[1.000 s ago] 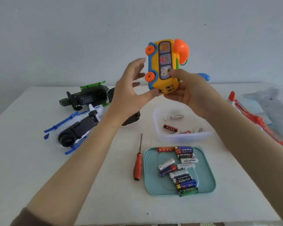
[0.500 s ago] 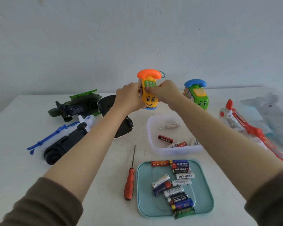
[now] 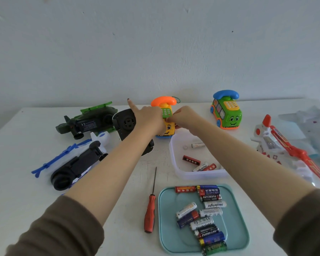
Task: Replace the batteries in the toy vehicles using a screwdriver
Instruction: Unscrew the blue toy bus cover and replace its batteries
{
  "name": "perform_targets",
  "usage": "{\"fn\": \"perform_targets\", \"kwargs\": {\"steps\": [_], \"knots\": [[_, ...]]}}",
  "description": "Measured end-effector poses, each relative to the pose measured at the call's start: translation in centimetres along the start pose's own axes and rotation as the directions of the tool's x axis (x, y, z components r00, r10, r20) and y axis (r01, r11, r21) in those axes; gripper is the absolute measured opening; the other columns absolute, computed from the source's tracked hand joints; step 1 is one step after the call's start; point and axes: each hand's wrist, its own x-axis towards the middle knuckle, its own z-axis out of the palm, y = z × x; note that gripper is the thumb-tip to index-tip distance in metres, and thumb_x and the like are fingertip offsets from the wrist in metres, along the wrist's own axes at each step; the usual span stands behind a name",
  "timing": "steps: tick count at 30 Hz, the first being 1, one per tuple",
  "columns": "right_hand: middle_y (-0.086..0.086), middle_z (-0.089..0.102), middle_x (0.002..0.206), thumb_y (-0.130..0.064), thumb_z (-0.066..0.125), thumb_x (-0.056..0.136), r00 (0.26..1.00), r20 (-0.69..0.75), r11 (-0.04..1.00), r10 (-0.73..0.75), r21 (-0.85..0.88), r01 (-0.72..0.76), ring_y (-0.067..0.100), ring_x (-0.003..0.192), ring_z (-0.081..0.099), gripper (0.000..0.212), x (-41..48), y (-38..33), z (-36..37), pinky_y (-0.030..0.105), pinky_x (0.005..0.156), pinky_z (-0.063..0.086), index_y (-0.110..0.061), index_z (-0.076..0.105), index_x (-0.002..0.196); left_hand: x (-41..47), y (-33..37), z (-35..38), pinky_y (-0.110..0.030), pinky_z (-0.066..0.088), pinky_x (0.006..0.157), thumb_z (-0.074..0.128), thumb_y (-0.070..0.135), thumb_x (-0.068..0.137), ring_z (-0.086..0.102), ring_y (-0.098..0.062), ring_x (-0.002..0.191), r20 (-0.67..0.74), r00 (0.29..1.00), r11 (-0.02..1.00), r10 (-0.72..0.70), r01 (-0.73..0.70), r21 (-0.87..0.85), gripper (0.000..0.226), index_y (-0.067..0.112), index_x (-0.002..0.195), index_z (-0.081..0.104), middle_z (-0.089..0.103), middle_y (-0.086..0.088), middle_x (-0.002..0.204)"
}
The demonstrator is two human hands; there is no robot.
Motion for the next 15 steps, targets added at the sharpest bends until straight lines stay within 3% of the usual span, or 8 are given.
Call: {"fn": "perform_targets", "kwargs": {"steps": [2, 4, 5, 7, 9, 15], "knots": [[0.025, 0.063, 0.098, -0.014, 0.066, 0.085, 1.0, 0.0, 0.999, -0.024, -0.031, 0.024, 0.02, 0.081, 0.05, 0.036, -0.1, 0.0, 0.1, 0.032, 0.076, 0.045, 0.01, 0.062, 0.111, -0.1, 0.0, 0.1, -0.07, -0.011, 0.106, 0.061, 0.022, 0.084, 0.049, -0.025, 0.115, 0.003, 0.998, 0.998, -0.063, 0.062, 0.009, 0.024, 0.015, 0.069, 0.043, 0.049, 0.001, 0.075], [0.022, 0.062, 0.098, -0.015, 0.065, 0.087, 0.999, -0.002, 0.998, -0.054, -0.046, 0.054, 0.02, 0.082, 0.049, 0.037, -0.3, 0.0, 0.2, 0.031, 0.073, 0.041, 0.007, 0.062, 0.117, 0.1, -0.1, 0.4, -0.072, -0.011, 0.104, 0.059, 0.024, 0.084, 0.039, -0.029, 0.13, -0.026, 0.995, 0.996, -0.092, 0.092, 0.018, 0.012, 0.016, 0.079, 0.052, 0.06, 0.0, 0.097], [0.022, 0.064, 0.105, -0.017, 0.065, 0.088, 0.998, -0.011, 0.997, -0.064, -0.044, 0.063, 0.021, 0.084, 0.052, 0.038, -0.3, 0.0, 0.2, 0.034, 0.077, 0.045, 0.006, 0.061, 0.118, 0.1, -0.2, 0.4, -0.073, -0.011, 0.103, 0.058, 0.025, 0.085, 0.031, -0.031, 0.137, -0.034, 0.994, 0.994, -0.1, 0.102, 0.042, 0.008, 0.018, 0.089, 0.057, 0.061, -0.002, 0.111], [0.021, 0.063, 0.118, -0.02, 0.065, 0.089, 0.997, -0.034, 0.997, -0.067, -0.042, 0.066, 0.027, 0.1, 0.059, 0.038, -0.3, 0.1, 0.2, 0.039, 0.092, 0.046, 0.003, 0.061, 0.119, 0.4, -0.3, 0.5, -0.074, -0.013, 0.102, 0.055, 0.025, 0.086, 0.017, -0.035, 0.145, -0.044, 0.992, 0.988, -0.118, 0.122, 0.097, 0.026, 0.022, 0.11, 0.061, 0.057, -0.008, 0.13], [0.019, 0.062, 0.121, -0.023, 0.065, 0.09, 0.996, -0.046, 0.997, -0.071, -0.046, 0.069, 0.029, 0.113, 0.057, 0.038, -0.1, 0.0, 0.3, 0.038, 0.096, 0.045, 0.002, 0.061, 0.119, 0.6, -0.5, 0.5, -0.074, -0.013, 0.101, 0.053, 0.025, 0.086, 0.011, -0.036, 0.147, -0.056, 0.991, 0.986, -0.118, 0.123, 0.115, 0.032, 0.022, 0.117, 0.061, 0.053, -0.011, 0.136], [0.019, 0.063, 0.121, -0.026, 0.064, 0.09, 0.995, -0.06, 0.995, -0.077, -0.068, 0.073, 0.029, 0.114, 0.057, 0.041, 0.3, -0.1, 0.6, 0.038, 0.096, 0.045, 0.002, 0.061, 0.12, 1.0, -0.7, 0.7, -0.074, -0.014, 0.102, 0.058, 0.025, 0.085, 0.01, -0.036, 0.147, -0.062, 0.988, 0.984, -0.139, 0.145, 0.106, 0.03, 0.024, 0.115, 0.062, 0.055, -0.011, 0.133]]}}
